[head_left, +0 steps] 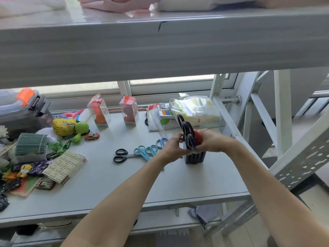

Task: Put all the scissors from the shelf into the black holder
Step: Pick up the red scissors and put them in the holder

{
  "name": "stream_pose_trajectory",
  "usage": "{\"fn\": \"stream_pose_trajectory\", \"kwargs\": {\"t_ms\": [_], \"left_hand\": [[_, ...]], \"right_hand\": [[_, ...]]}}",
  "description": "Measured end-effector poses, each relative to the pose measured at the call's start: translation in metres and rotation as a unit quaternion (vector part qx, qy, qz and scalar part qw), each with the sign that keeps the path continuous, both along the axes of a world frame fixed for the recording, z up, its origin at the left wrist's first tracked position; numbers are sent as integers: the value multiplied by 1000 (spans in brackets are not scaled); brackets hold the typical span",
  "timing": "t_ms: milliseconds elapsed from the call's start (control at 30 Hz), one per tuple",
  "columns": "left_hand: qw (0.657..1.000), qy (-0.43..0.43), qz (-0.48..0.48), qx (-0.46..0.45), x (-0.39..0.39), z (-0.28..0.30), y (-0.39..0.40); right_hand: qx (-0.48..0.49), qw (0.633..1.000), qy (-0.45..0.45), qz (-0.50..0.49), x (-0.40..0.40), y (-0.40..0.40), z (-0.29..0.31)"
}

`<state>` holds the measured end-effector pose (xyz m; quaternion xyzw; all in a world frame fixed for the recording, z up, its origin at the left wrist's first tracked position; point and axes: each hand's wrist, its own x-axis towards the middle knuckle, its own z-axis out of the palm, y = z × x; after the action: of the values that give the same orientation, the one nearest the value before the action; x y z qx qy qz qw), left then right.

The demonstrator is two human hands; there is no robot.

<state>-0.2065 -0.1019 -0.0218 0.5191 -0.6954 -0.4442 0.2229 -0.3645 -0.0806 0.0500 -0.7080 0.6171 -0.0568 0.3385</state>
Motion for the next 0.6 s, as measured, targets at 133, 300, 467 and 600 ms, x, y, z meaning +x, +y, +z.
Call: {"fn": "stream_pose_trajectory", "kwargs": {"t_ms": [133, 300, 467, 600], "left_hand": [[1000, 24, 5, 17, 1, -2, 0], [999, 26, -8, 43, 8, -8, -3], [999, 20, -22, 46, 20, -14, -4], [1000, 29, 0, 12, 35, -13, -6]], "right_hand": [[-7, 1000, -21, 14, -7, 11, 19], [-55, 997, -45, -42, -19, 15, 36], [-100, 987, -36, -123, -21, 13, 34], [-232, 954, -64, -181, -5, 20, 38]]}}
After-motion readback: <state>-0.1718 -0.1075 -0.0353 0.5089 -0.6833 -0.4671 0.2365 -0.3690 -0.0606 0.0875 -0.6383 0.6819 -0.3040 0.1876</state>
